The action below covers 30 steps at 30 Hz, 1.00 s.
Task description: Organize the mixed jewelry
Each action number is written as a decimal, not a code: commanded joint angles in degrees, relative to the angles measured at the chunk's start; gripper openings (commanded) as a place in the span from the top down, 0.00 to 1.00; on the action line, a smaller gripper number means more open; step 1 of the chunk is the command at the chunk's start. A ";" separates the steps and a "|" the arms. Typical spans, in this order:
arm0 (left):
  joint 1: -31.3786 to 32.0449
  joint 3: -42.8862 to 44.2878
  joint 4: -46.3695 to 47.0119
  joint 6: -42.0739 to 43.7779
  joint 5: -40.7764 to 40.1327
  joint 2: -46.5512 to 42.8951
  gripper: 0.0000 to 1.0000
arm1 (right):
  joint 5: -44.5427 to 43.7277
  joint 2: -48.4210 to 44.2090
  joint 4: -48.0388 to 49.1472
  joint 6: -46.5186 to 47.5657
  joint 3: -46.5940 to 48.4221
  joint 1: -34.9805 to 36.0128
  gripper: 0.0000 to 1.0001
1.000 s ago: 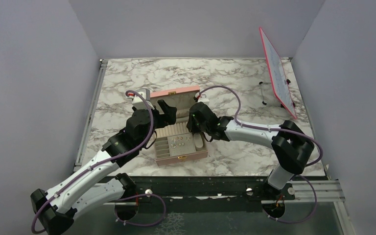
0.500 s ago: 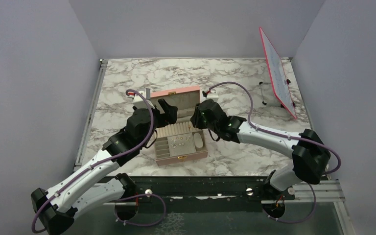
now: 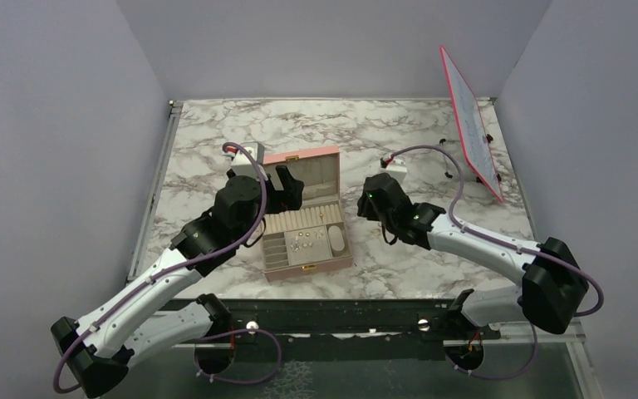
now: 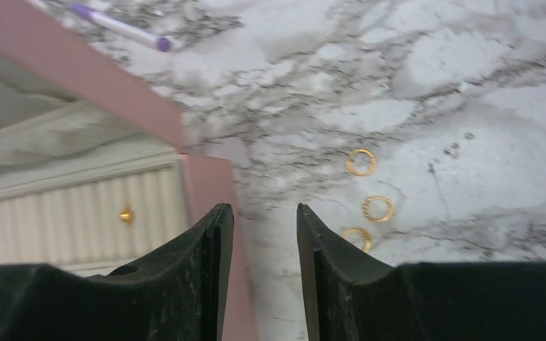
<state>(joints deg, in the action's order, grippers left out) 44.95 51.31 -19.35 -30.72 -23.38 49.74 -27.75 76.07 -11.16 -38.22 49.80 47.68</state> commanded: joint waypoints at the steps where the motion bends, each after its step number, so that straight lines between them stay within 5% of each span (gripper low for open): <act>1: -0.21 1.22 -2.15 2.65 0.04 -1.30 0.11 | 0.58 0.23 -6.73 -4.93 -3.92 -3.72 0.57; 9: -0.18 0.12 0.64 0.13 3.07 0.50 0.11 | 6.38 0.94 -4.58 -6.20 -9.82 -7.61 0.57; 30: -0.19 -0.78 4.50 -3.29 8.07 4.81 0.11 | 9.07 8.01 3.01 1.70 -11.33 -9.73 0.77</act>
<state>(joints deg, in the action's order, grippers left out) 44.95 51.03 -16.82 -33.39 -17.10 54.26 -19.59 82.74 -10.94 -38.50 38.70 38.48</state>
